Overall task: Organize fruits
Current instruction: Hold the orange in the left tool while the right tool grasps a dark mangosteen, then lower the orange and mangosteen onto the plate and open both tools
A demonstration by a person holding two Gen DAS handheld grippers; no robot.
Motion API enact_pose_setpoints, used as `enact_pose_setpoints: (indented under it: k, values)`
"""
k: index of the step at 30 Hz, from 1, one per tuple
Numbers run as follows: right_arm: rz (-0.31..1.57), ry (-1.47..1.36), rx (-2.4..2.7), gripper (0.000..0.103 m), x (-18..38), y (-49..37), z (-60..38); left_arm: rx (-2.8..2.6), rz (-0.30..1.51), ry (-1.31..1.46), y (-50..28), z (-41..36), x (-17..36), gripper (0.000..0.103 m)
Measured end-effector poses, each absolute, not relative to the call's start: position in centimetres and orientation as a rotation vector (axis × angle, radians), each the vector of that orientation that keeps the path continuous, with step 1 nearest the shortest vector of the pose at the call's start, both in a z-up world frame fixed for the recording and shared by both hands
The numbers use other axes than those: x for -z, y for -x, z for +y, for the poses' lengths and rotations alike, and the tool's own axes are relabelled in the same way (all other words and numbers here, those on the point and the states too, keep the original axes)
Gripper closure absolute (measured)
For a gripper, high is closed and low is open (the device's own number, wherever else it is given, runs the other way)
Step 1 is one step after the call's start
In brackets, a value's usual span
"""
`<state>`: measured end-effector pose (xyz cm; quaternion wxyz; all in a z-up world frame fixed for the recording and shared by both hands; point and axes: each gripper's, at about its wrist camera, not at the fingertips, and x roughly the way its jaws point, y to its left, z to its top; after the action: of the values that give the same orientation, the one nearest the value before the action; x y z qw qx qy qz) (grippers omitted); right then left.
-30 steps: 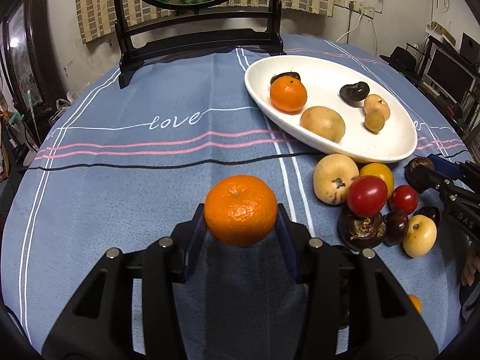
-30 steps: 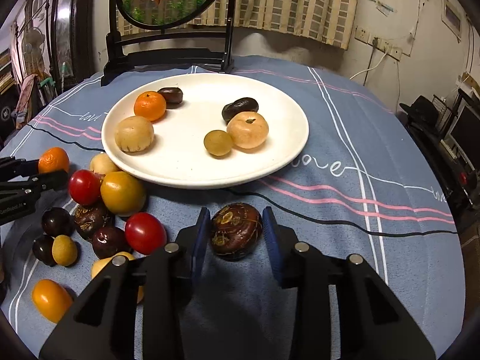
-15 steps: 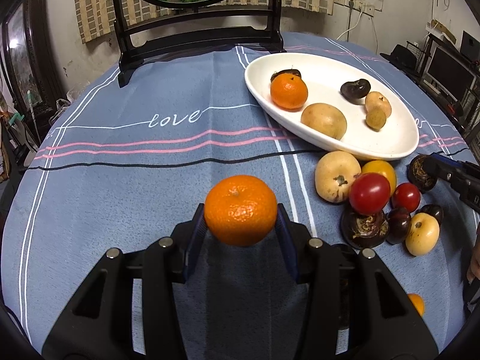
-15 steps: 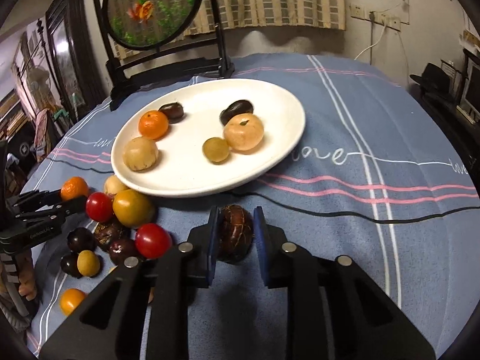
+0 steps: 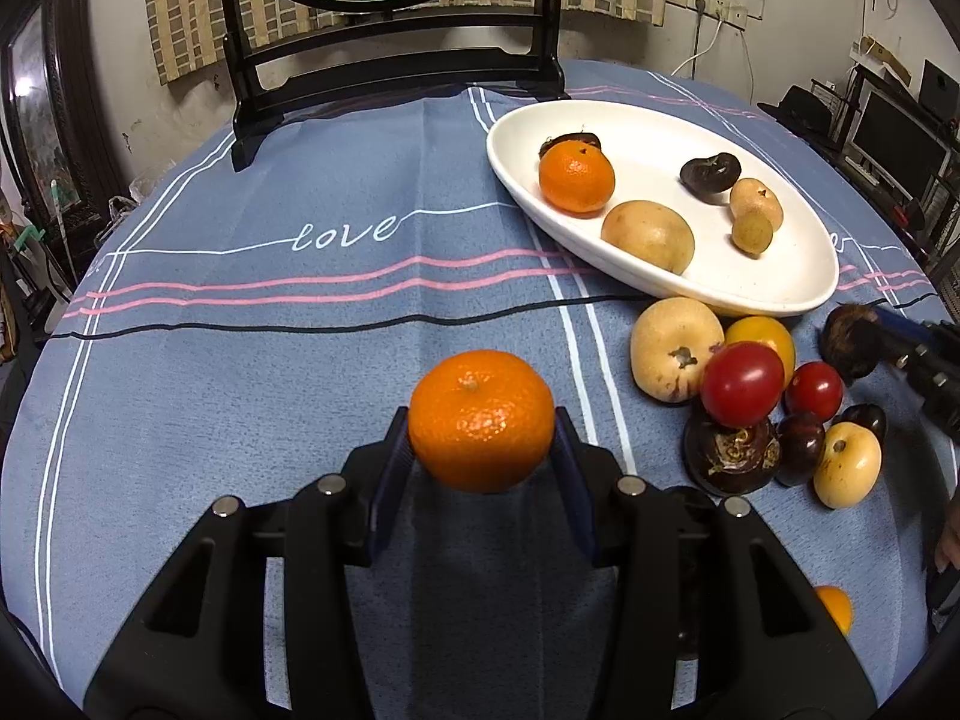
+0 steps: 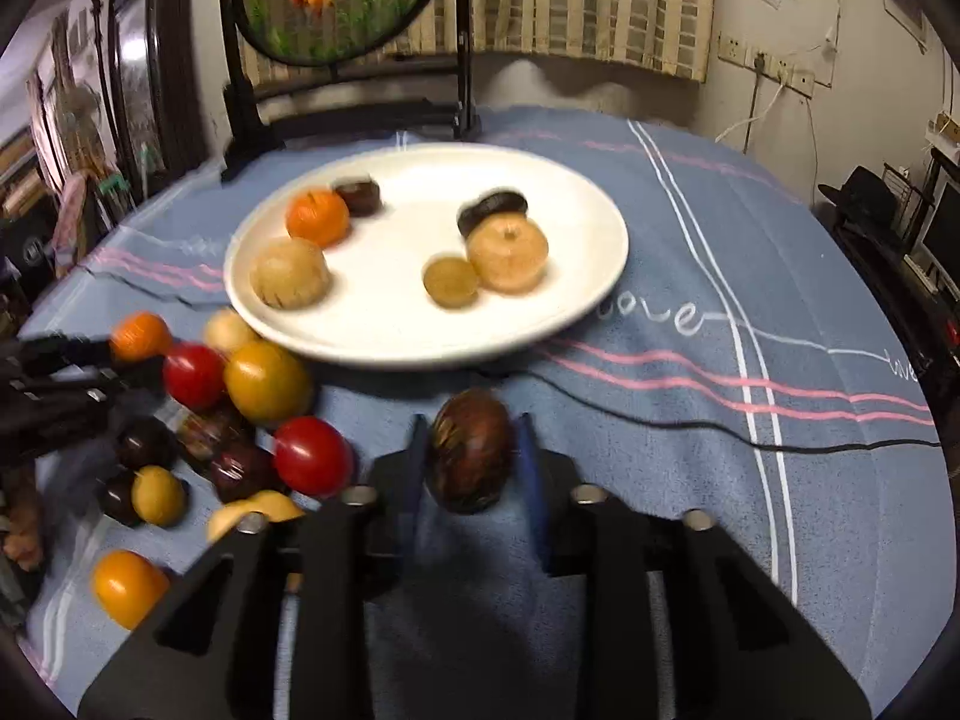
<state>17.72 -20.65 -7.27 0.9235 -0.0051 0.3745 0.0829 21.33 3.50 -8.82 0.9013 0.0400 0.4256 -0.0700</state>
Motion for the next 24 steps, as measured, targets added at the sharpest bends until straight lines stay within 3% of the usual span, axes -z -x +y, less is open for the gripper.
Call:
enact_pose_setpoints:
  k: [7, 17, 24]
  values:
    - [0.887, 0.015, -0.207, 0.076, 9.5, -18.9, -20.1, 0.135, 0.872, -0.111, -21.2, 3.1, 9.0, 0.056]
    - [0.807, -0.050, -0.207, 0.077, 7.7, -17.7, -21.2, 0.148, 0.865, -0.072, -21.1, 3.7, 8.6, 0.057]
    - [0.793, -0.107, -0.185, 0.077, 7.3, -17.8, -22.5, 0.149, 0.763, -0.056, -19.8, 3.7, 6.3, 0.057]
